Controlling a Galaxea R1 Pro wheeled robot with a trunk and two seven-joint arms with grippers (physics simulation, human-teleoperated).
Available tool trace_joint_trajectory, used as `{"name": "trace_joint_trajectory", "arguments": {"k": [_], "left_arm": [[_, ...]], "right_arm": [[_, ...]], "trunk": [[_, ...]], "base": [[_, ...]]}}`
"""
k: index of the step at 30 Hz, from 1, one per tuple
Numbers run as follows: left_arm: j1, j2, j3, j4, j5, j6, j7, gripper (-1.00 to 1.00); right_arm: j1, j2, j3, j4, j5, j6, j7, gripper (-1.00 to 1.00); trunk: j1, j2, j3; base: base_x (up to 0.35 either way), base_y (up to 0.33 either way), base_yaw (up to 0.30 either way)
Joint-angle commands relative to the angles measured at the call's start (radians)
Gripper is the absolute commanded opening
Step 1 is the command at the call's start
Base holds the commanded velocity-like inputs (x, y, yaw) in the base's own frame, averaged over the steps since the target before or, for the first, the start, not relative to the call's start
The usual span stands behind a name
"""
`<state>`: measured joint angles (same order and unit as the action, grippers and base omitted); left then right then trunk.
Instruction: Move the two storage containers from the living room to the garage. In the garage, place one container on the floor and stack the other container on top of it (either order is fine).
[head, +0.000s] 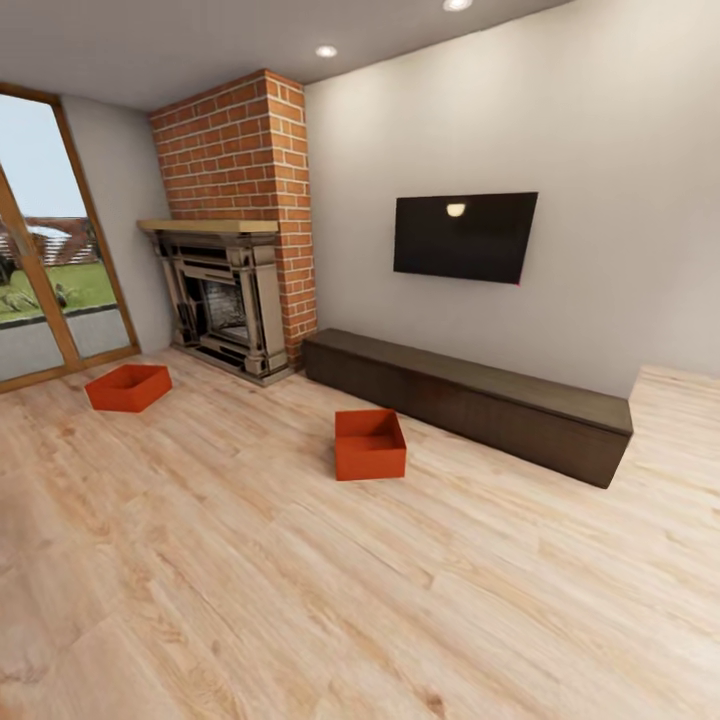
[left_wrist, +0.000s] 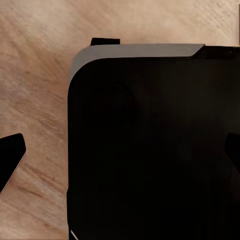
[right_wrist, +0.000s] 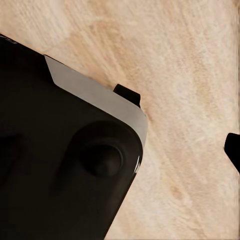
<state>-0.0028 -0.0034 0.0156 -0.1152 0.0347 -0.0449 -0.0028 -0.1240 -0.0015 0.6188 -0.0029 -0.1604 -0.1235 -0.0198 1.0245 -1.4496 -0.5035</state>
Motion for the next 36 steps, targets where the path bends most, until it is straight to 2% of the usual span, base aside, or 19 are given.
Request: {"name": "trace_joint_trajectory", "arguments": {"k": [1, 14, 29, 36], "left_arm": [[0.0, 0.0, 0.001, 0.0, 0.004, -0.003, 0.0, 1.0], [0.0, -0.001, 0.001, 0.0, 0.004, -0.003, 0.0, 1.0], [0.0, -0.001, 0.001, 0.0, 0.004, -0.003, 0.0, 1.0], [0.0, -0.001, 0.001, 0.0, 0.004, -0.003, 0.0, 1.0]], "right_arm": [[-0.001, 0.0, 0.009, 0.0, -0.01, -0.002, -0.002, 1.0], [0.0, 0.0, 0.009, 0.0, -0.01, -0.002, -0.002, 1.0], [0.0, 0.003, 0.009, 0.0, -0.012, 0.0, -0.002, 1.0], [0.0, 0.002, 0.009, 0.0, -0.011, -0.001, -0.002, 1.0]], "trunk": [[0.001, 0.0, -0.001], [0.001, 0.0, -0.001], [0.001, 0.0, -0.001], [0.001, 0.0, -0.001]], "base": [[0.322, 0.0, 0.0], [0.322, 0.0, 0.0], [0.322, 0.0, -0.233], [0.322, 0.0, -0.051]]}}
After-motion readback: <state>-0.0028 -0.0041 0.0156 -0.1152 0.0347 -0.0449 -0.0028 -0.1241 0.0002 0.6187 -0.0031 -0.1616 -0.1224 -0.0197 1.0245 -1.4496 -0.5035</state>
